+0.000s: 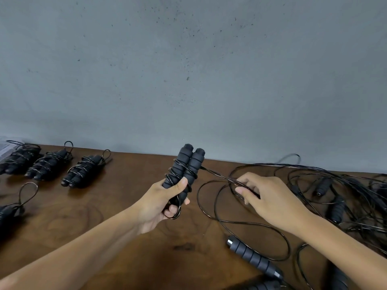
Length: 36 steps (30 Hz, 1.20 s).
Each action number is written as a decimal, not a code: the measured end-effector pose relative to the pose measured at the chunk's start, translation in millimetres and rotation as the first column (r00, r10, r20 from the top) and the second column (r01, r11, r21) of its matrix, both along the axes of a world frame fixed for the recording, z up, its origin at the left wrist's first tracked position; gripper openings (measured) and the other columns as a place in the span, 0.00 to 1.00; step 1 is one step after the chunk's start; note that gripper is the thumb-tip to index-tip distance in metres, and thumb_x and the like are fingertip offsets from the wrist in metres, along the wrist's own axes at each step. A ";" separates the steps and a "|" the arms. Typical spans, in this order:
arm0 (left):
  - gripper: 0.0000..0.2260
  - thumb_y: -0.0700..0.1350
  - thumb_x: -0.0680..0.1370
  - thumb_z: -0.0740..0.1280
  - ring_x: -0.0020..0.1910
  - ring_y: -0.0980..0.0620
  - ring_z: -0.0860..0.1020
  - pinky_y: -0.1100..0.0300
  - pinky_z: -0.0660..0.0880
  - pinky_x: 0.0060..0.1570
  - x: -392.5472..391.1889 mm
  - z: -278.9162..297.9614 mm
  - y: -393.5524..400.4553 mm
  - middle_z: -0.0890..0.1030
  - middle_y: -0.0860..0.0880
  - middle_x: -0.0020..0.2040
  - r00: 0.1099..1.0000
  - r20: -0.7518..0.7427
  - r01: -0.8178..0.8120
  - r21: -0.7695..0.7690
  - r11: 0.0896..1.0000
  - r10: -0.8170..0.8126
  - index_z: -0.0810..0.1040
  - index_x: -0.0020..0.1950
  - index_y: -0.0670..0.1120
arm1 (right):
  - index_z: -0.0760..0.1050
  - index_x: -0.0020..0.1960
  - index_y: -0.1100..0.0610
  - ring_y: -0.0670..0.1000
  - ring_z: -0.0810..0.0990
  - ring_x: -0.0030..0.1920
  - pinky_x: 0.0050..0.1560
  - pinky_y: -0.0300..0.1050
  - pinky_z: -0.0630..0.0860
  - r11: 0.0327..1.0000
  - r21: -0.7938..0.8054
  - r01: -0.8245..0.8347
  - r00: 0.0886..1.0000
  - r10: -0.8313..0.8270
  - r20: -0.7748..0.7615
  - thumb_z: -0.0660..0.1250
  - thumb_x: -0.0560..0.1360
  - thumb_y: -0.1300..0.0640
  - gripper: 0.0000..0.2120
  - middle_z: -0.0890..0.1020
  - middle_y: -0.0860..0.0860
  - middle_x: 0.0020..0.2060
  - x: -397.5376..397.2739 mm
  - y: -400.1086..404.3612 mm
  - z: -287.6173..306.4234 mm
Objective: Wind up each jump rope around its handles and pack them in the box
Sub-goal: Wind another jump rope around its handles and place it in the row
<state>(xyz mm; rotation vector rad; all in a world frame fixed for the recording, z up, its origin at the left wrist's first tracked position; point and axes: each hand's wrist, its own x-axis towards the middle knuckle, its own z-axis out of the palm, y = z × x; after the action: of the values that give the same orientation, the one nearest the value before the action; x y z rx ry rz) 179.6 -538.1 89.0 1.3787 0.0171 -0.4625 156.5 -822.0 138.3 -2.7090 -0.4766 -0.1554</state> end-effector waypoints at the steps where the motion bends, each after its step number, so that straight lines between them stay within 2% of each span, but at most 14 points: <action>1: 0.21 0.57 0.77 0.72 0.28 0.53 0.65 0.65 0.63 0.26 1.7 -0.8 0.8 0.81 0.43 0.42 1.000 -0.014 -0.026 0.006 1.000 0.026 0.76 0.61 0.43 | 0.75 0.56 0.41 0.37 0.78 0.42 0.40 0.36 0.74 1.000 0.010 0.010 1.000 -0.010 0.009 0.62 0.82 0.45 0.05 0.82 0.39 0.36 -2.8 1.6 2.2; 3: 0.21 0.56 0.77 0.73 0.28 0.53 0.65 0.65 0.64 0.26 5.0 -2.1 3.9 0.81 0.43 0.41 0.998 -0.024 -0.062 0.039 0.997 0.063 0.77 0.61 0.43 | 0.75 0.56 0.41 0.38 0.78 0.43 0.40 0.37 0.74 0.999 0.013 0.035 0.998 -0.035 0.047 0.62 0.82 0.45 0.05 0.82 0.40 0.38 -7.1 4.9 8.5; 5: 0.21 0.57 0.77 0.73 0.27 0.53 0.65 0.65 0.64 0.26 6.7 -3.3 7.7 0.82 0.43 0.40 0.998 0.010 -0.062 0.117 0.991 0.061 0.77 0.61 0.43 | 0.76 0.56 0.41 0.39 0.79 0.46 0.46 0.41 0.77 0.999 0.015 0.041 0.993 -0.042 0.109 0.61 0.83 0.46 0.06 0.82 0.38 0.42 -10.1 9.8 17.3; 8: 0.17 0.54 0.79 0.74 0.26 0.52 0.67 0.63 0.64 0.26 7.6 -3.6 11.7 0.82 0.43 0.38 0.996 0.083 -0.039 0.245 0.969 0.019 0.78 0.59 0.43 | 0.76 0.60 0.44 0.43 0.80 0.50 0.50 0.47 0.78 0.995 -0.101 0.007 0.981 0.012 0.191 0.55 0.84 0.46 0.12 0.81 0.37 0.51 -11.3 20.9 27.1; 11: 0.14 0.53 0.79 0.74 0.26 0.51 0.67 0.62 0.65 0.27 9.9 -3.7 15.6 0.82 0.44 0.37 0.988 0.145 -0.001 0.357 0.934 -0.054 0.79 0.58 0.45 | 0.78 0.60 0.48 0.49 0.81 0.41 0.39 0.50 0.79 0.965 -0.249 -0.082 0.944 0.155 0.293 0.55 0.85 0.48 0.13 0.80 0.43 0.49 -9.6 34.8 34.4; 14: 0.12 0.54 0.78 0.74 0.24 0.53 0.69 0.63 0.68 0.27 10.5 -2.3 18.5 0.82 0.47 0.35 0.969 0.196 0.030 0.504 0.863 -0.149 0.79 0.57 0.49 | 0.81 0.51 0.52 0.50 0.76 0.31 0.26 0.47 0.73 0.933 -0.317 -0.170 0.887 0.285 0.363 0.68 0.81 0.54 0.03 0.79 0.45 0.38 -5.4 51.9 42.7; 17: 0.13 0.56 0.77 0.75 0.24 0.59 0.75 0.65 0.71 0.30 8.9 2.2 21.0 0.83 0.51 0.35 0.934 0.247 0.040 0.650 0.759 -0.260 0.78 0.54 0.51 | 0.80 0.49 0.52 0.50 0.77 0.34 0.30 0.48 0.75 0.921 -0.314 -0.230 0.883 0.333 0.330 0.67 0.81 0.53 0.05 0.79 0.45 0.37 5.0 69.4 50.9; 20: 0.14 0.59 0.75 0.75 0.35 0.53 0.83 0.62 0.73 0.36 8.4 3.6 27.5 0.83 0.51 0.38 0.892 0.286 0.018 0.750 0.661 -0.350 0.76 0.49 0.53 | 0.81 0.52 0.49 0.47 0.77 0.42 0.42 0.48 0.74 0.927 -0.275 -0.256 0.924 0.318 0.212 0.62 0.83 0.48 0.10 0.81 0.42 0.42 16.1 86.0 62.6; 22: 0.14 0.60 0.74 0.76 0.39 0.48 0.81 0.57 0.75 0.38 8.2 3.9 34.6 0.81 0.50 0.39 0.871 0.297 0.012 0.785 0.619 -0.393 0.74 0.47 0.56 | 0.82 0.52 0.46 0.44 0.78 0.46 0.47 0.45 0.74 0.950 -0.213 -0.227 0.955 0.260 0.143 0.63 0.82 0.46 0.10 0.83 0.40 0.43 25.2 93.5 69.4; 25: 0.16 0.62 0.74 0.76 0.33 0.52 0.73 0.59 0.69 0.35 7.7 5.4 52.2 0.76 0.53 0.36 0.829 0.331 -0.015 0.820 0.573 -0.452 0.69 0.44 0.59 | 0.83 0.48 0.46 0.44 0.80 0.41 0.44 0.45 0.75 0.982 -0.014 -0.191 0.980 0.191 0.056 0.69 0.79 0.46 0.06 0.84 0.39 0.39 41.5 102.9 68.7; 27: 0.17 0.63 0.73 0.76 0.32 0.54 0.71 0.61 0.67 0.34 7.6 5.4 65.0 0.75 0.54 0.35 0.805 0.360 -0.022 0.813 0.582 -0.472 0.69 0.44 0.60 | 0.84 0.45 0.47 0.42 0.80 0.38 0.44 0.46 0.76 0.980 0.133 -0.150 0.988 0.152 -0.006 0.73 0.77 0.49 0.04 0.85 0.39 0.38 51.7 107.7 65.1; 29: 0.17 0.61 0.73 0.77 0.32 0.54 0.69 0.61 0.66 0.34 8.5 3.4 77.5 0.74 0.55 0.34 0.782 0.386 -0.002 0.787 0.617 -0.489 0.69 0.45 0.59 | 0.85 0.44 0.49 0.42 0.82 0.43 0.48 0.44 0.77 0.961 0.253 -0.108 0.989 0.129 -0.068 0.77 0.73 0.51 0.03 0.85 0.40 0.39 59.4 112.0 61.7; 34: 0.16 0.58 0.73 0.79 0.32 0.56 0.67 0.64 0.64 0.34 7.9 4.1 103.3 0.72 0.55 0.33 0.748 0.459 0.073 0.662 0.746 -0.480 0.72 0.46 0.56 | 0.85 0.40 0.52 0.48 0.81 0.37 0.43 0.45 0.74 0.938 0.338 -0.077 0.983 0.129 -0.133 0.79 0.70 0.52 0.05 0.85 0.49 0.36 69.5 125.0 48.3; 36: 0.14 0.56 0.74 0.79 0.33 0.56 0.68 0.62 0.66 0.36 7.8 2.1 110.7 0.74 0.52 0.35 0.775 0.469 0.098 0.571 0.815 -0.423 0.76 0.49 0.54 | 0.85 0.40 0.56 0.47 0.78 0.34 0.40 0.38 0.73 0.911 0.407 -0.065 0.980 0.135 -0.146 0.77 0.72 0.55 0.05 0.84 0.50 0.33 70.6 130.7 42.6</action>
<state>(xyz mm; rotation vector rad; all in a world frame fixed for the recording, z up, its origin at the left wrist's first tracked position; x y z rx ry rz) 187.4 -427.5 91.1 2.0379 -0.6181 -0.2587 227.1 -691.4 180.9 -2.2660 -0.4723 0.0101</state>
